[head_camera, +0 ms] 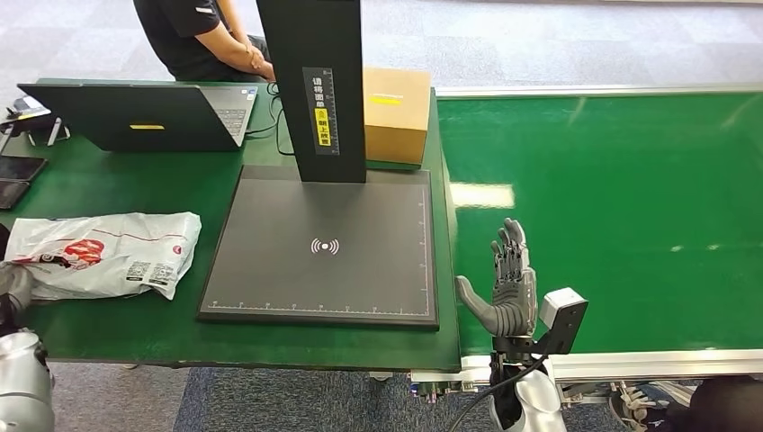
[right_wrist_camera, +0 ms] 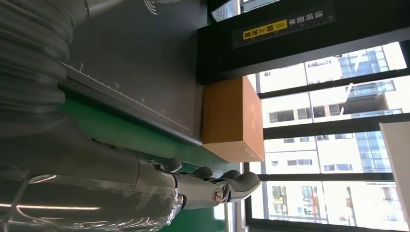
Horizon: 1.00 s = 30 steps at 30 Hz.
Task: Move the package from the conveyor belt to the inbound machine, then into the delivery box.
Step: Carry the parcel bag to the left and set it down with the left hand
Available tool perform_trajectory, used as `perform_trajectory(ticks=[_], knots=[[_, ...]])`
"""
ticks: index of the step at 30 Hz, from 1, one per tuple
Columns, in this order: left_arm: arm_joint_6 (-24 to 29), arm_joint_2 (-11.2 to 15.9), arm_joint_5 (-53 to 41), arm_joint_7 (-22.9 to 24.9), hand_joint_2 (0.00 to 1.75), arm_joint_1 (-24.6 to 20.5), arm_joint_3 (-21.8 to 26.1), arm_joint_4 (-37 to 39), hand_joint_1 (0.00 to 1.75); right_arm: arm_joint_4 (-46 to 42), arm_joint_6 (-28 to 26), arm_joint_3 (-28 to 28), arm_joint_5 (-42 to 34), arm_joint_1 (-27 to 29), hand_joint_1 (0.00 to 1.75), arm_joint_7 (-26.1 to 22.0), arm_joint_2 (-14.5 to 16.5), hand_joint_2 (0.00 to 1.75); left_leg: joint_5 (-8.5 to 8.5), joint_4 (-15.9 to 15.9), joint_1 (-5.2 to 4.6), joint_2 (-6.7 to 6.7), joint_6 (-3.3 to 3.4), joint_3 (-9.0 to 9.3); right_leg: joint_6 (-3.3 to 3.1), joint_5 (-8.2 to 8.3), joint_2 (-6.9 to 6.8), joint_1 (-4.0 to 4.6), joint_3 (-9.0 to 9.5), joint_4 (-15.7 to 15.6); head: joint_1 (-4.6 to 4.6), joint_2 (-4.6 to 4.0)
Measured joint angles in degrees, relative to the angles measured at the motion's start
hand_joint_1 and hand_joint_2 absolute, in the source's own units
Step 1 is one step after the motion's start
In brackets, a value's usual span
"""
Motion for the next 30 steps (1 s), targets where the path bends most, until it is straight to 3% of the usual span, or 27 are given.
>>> perform_trajectory(ticks=[8, 15, 22, 30], knots=[[-9.8, -3.6, 10.9, -13.4, 1.75, 0.0, 2.0, 0.0, 0.0, 0.9, -1.0, 0.6, -0.7, -0.2, 0.0, -0.4, 0.0, 1.75, 0.0, 0.0, -0.04, 0.0, 0.0, 0.0, 0.01, 0.0, 0.0, -0.03, 0.01, 0.0, 0.0, 0.0], [-14.9, -10.3, 22.8, -17.0, 1.75, 3.3, -1.5, -7.9, 0.0, 1.4, -1.2, 0.7, -0.7, -0.3, 0.0, -0.7, 0.0, 1.75, -0.01, 0.0, -0.07, 0.0, 0.01, 0.0, 0.02, 0.01, -0.01, -0.06, 0.0, 0.0, -0.01, 0.0], [-20.9, -16.9, 27.7, -17.2, 1.75, 9.9, -12.5, -21.7, 0.0, 2.1, -1.3, 0.7, -0.7, -0.7, 0.0, -0.9, 0.0, 1.75, -0.02, 0.0, -0.08, -0.02, 0.03, -0.02, 0.02, 0.01, -0.04, -0.07, 0.01, 0.0, -0.01, 0.0], [-27.9, -20.9, 26.9, -16.8, 1.75, 15.5, -28.2, -33.1, 0.0, 2.8, -0.9, 0.7, -0.1, -1.6, 0.0, -1.0, 0.0, 1.75, -0.02, 0.0, -0.09, -0.03, 0.03, -0.01, 0.03, 0.02, -0.04, -0.08, 0.02, 0.0, 0.0, 0.0]])
